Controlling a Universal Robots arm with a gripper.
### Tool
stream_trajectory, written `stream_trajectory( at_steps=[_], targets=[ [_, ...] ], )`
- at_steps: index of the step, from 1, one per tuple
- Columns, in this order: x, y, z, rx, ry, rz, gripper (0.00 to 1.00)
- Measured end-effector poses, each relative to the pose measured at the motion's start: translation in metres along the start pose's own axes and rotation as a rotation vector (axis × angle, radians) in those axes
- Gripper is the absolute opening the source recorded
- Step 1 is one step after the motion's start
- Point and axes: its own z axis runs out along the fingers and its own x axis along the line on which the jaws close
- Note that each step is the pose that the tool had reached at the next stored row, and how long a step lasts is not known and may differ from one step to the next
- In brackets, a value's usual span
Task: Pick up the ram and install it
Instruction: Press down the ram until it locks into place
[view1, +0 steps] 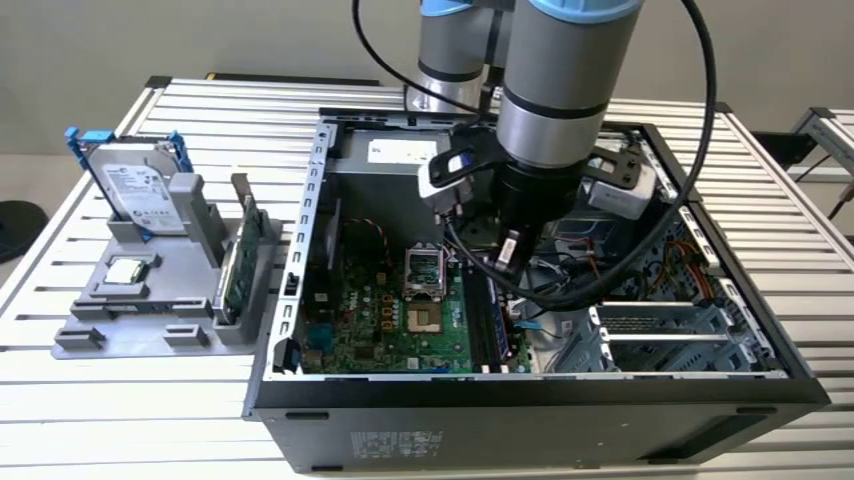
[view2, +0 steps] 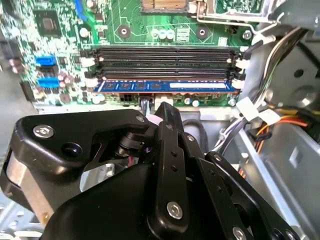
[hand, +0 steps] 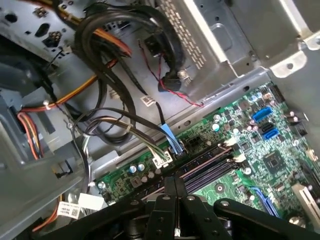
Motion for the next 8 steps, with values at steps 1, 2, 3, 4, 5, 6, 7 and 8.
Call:
stream_trajectory(
  at_steps=[1, 2, 3, 4, 5, 6, 7, 8],
  targets=[
    [-0.0001, -0.0001, 0.0003, -0.0003, 0.0012, -0.017, 0.0],
    [-0.0001, -0.0002, 0.0005, -0.0006, 0.0024, -0.034, 0.0],
    [-0.0002, -0.0004, 0.0009, -0.0009, 0.0038, -0.05, 0.0],
    [-0.0002, -0.0005, 0.0012, -0.0012, 0.0051, -0.066, 0.0],
    [-0.0003, -0.0006, 0.0015, -0.0015, 0.0065, -0.083, 0.0],
    [-0.0003, -0.0008, 0.0018, -0.0018, 0.0079, -0.1, 0.0],
    [-0.0004, -0.0009, 0.0021, -0.002, 0.0093, -0.116, 0.0],
    [-0.0004, -0.001, 0.0025, -0.0023, 0.0107, -0.133, 0.0]
  ],
)
